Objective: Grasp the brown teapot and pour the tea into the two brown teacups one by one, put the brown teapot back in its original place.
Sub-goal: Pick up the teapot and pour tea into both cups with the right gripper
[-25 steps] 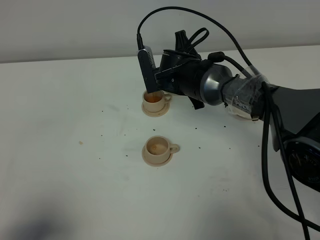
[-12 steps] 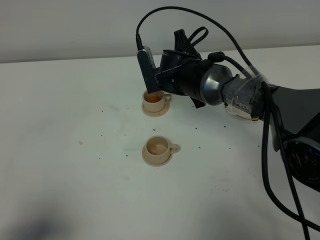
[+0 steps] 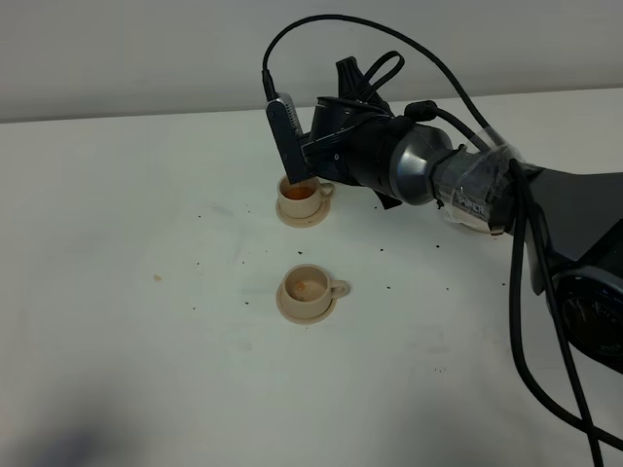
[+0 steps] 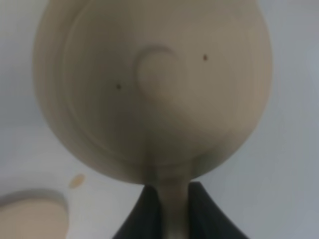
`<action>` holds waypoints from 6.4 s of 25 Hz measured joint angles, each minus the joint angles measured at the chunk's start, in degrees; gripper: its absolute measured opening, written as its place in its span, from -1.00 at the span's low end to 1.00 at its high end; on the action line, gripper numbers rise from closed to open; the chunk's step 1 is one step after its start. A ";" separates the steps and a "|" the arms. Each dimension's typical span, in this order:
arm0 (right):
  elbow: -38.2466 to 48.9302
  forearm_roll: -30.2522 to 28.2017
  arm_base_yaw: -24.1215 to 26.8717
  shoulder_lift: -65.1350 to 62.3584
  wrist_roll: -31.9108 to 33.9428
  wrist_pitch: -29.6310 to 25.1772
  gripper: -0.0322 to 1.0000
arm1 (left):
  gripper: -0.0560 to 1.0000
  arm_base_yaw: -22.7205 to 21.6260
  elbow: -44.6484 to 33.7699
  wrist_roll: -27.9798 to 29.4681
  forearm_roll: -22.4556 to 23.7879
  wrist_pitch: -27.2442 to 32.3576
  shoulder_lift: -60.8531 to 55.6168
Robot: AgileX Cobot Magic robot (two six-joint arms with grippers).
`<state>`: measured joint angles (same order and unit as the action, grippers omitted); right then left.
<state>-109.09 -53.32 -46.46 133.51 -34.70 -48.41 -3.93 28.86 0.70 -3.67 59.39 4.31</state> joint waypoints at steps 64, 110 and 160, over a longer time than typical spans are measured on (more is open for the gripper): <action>0.00 -0.83 1.23 0.00 -7.06 2.60 -0.73 | -0.43 0.00 0.00 -0.02 0.00 0.00 0.00; 0.00 -0.61 1.23 0.00 -13.12 4.76 -0.73 | -0.43 0.00 0.00 -0.02 0.00 0.00 0.00; -9.89 24.08 2.80 0.00 7.52 -16.78 -0.73 | -0.43 0.00 0.00 -0.02 0.00 0.00 0.00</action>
<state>-118.98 -29.24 -43.65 133.51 -27.19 -65.19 -3.93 28.86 0.68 -3.67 59.39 4.31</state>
